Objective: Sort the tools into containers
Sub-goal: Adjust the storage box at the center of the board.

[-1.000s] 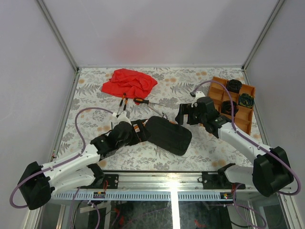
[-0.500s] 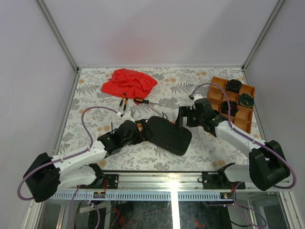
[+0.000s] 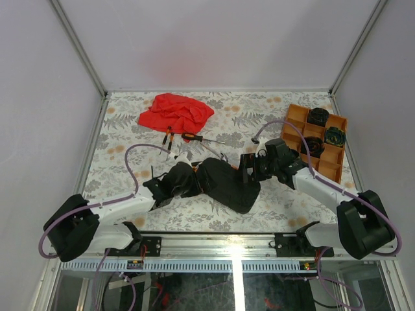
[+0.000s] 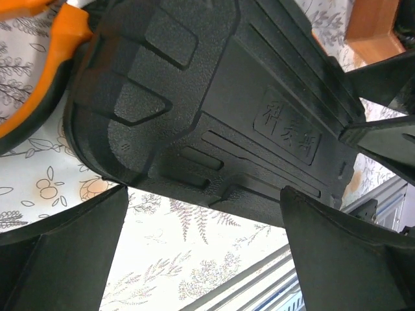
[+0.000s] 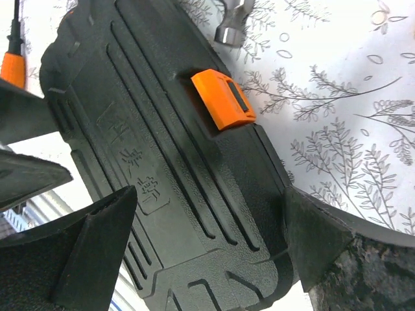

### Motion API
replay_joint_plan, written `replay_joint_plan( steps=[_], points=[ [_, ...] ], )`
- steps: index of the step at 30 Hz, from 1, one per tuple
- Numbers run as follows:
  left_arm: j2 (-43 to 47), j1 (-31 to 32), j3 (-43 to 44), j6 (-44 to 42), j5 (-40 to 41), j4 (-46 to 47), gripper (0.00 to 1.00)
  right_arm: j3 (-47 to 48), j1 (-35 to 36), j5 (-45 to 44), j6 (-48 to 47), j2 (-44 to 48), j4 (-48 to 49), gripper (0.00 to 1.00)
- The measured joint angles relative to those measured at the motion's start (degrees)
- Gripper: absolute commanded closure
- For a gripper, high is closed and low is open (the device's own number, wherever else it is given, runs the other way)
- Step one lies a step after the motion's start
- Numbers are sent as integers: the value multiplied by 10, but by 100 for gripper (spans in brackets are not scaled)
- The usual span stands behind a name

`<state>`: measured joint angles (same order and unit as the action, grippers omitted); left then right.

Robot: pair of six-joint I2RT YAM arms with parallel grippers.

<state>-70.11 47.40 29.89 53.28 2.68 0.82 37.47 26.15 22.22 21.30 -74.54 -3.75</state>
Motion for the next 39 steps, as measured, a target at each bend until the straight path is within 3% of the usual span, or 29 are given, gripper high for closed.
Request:
replay_joint_plan(
  steps=[8, 20, 28, 32, 39],
  points=[
    [-45, -36, 23, -10, -30, -4, 10, -21, -3, 51, 13, 22, 2, 14],
    [-148, -55, 155, -64, -29, -36, 15, -112, 69, 59, 105, 89, 50, 18],
    [-196, -55, 206, -94, -28, -50, 11, -134, 94, 61, 153, 104, 97, 16],
    [-194, -63, 225, -114, -26, -67, 0, -130, 97, -2, 151, 149, 81, 13],
    [-132, -70, 247, -160, 19, -121, 0, -128, 97, -166, 170, 223, 18, 10]
  ],
)
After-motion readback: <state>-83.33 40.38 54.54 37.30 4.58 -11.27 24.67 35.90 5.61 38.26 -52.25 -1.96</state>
